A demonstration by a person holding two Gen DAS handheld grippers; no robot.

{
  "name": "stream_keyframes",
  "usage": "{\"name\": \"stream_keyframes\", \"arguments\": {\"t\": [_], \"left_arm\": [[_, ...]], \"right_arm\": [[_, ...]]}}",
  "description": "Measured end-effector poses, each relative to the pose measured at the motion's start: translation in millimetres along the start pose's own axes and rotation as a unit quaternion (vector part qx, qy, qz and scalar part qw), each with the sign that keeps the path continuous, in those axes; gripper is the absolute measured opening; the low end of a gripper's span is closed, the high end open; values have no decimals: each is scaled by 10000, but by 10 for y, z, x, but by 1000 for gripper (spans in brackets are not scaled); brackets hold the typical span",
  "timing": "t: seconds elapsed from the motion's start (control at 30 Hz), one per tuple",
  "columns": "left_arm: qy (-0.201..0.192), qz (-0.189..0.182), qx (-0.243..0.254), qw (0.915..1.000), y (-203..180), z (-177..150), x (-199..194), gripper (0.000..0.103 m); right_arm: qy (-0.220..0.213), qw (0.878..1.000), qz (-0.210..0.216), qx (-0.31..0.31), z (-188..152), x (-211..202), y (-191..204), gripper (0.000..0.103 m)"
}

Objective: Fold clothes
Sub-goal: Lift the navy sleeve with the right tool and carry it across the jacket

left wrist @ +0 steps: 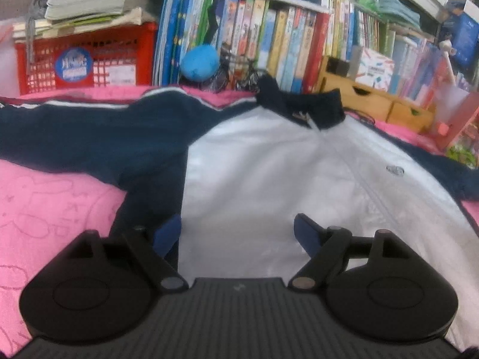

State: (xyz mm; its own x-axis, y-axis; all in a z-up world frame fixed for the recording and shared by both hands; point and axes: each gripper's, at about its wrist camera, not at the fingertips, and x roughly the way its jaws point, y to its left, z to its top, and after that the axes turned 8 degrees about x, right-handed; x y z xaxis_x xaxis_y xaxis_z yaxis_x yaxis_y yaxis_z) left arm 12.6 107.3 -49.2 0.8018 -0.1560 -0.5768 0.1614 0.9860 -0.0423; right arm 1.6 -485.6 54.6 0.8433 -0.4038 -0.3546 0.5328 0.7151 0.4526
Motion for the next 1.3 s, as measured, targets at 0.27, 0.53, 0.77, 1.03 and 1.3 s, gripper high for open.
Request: {"name": "stream_keyframes", "arguments": {"t": [0.27, 0.53, 0.77, 1.03, 1.3], "left_arm": [[250, 254, 462, 9983, -157, 19, 76, 89], [304, 285, 561, 9976, -176, 15, 91, 91], [336, 300, 610, 9971, -200, 23, 105, 93], [327, 260, 549, 9976, -189, 33, 102, 94], [81, -136, -11, 9999, 6, 23, 9, 94]], "right_arm": [[255, 9918, -1049, 685, -224, 353, -904, 86], [511, 9855, -1596, 285, -360, 923, -993, 84], [141, 9930, -1151, 229, -356, 672, -526, 10], [703, 9654, 1967, -1562, -1250, 34, 1783, 9], [2435, 8511, 3625, -2916, -2468, -516, 3076, 76]]}}
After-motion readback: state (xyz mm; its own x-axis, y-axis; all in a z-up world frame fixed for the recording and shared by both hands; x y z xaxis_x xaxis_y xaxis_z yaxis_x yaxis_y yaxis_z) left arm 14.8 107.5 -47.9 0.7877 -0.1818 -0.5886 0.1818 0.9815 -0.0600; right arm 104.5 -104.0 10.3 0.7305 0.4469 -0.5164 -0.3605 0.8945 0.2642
